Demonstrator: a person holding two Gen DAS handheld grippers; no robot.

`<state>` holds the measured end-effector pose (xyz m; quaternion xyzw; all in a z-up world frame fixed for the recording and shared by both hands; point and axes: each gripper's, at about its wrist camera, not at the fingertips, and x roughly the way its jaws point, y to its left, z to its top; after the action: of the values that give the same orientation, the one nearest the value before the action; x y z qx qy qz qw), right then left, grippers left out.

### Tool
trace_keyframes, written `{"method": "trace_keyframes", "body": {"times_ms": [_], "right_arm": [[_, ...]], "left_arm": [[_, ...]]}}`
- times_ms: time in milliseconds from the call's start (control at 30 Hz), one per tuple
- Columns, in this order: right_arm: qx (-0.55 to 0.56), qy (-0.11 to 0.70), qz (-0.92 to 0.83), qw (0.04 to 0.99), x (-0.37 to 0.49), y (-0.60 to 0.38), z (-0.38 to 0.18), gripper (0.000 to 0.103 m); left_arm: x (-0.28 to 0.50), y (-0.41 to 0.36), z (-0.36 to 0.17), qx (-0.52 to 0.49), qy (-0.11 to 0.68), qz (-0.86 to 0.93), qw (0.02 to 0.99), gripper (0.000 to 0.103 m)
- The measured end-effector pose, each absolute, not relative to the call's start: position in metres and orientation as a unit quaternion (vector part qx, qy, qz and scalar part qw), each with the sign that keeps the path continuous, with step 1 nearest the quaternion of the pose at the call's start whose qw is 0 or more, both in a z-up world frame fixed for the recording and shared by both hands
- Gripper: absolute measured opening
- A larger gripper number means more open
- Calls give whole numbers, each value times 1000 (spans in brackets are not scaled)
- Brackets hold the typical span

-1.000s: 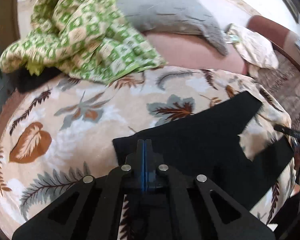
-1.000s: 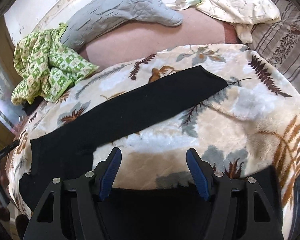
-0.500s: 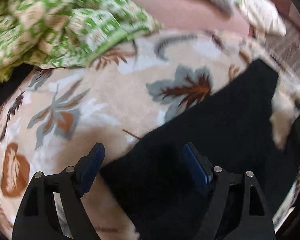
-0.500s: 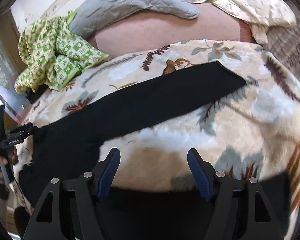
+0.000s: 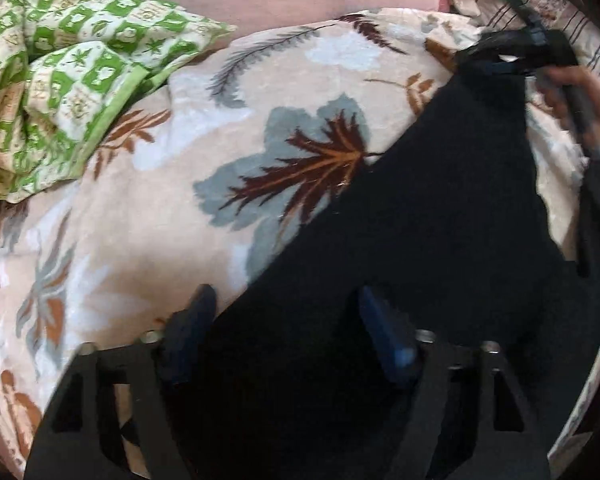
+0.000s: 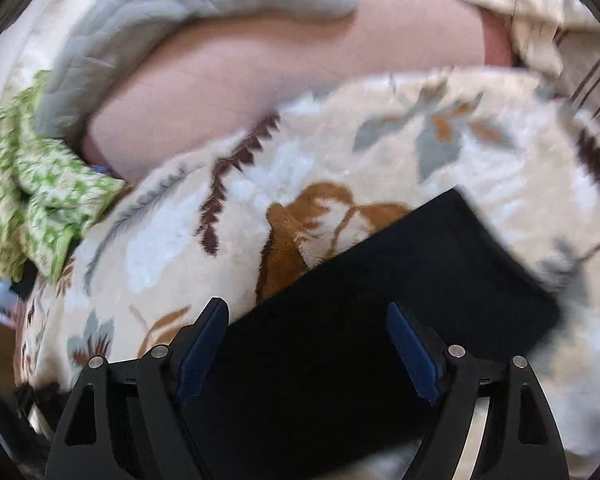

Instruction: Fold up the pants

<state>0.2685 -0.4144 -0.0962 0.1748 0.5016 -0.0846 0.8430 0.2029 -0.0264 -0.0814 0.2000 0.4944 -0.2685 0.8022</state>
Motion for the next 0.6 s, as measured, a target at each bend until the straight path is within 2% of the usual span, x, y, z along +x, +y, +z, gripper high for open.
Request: {"method": "trace_keyframes", "body": {"times_ms": [33,67,100,167,333,500,600], "right_arm": [[149,498,-98,849,273,-410,-97,80],[121,498,-111,852,276,-405,-96,59],[94,498,-119,854,276,-401,-94,30],[122,488,-96,859,269,-409,-86,8],[168,432,-51,885,206,-431,-45,7],[183,365,-34,912,103,-431,4,7],[190,346,-33,918,35,-427,11,7]], "left_arm": [[203,-28,-81,194,497,-277,799,46],[201,-31,-80,199,492,-281,800,36],[200,-35,-80,204,488,-284,800,30],[198,-37,-76,210,481,-276,805,8],[179,-25,-54,170,463,-284,822,6],[114,-13,-12,169,407,-303,845,6],[71,-5,-1,165,389,-314,850,5]]}}
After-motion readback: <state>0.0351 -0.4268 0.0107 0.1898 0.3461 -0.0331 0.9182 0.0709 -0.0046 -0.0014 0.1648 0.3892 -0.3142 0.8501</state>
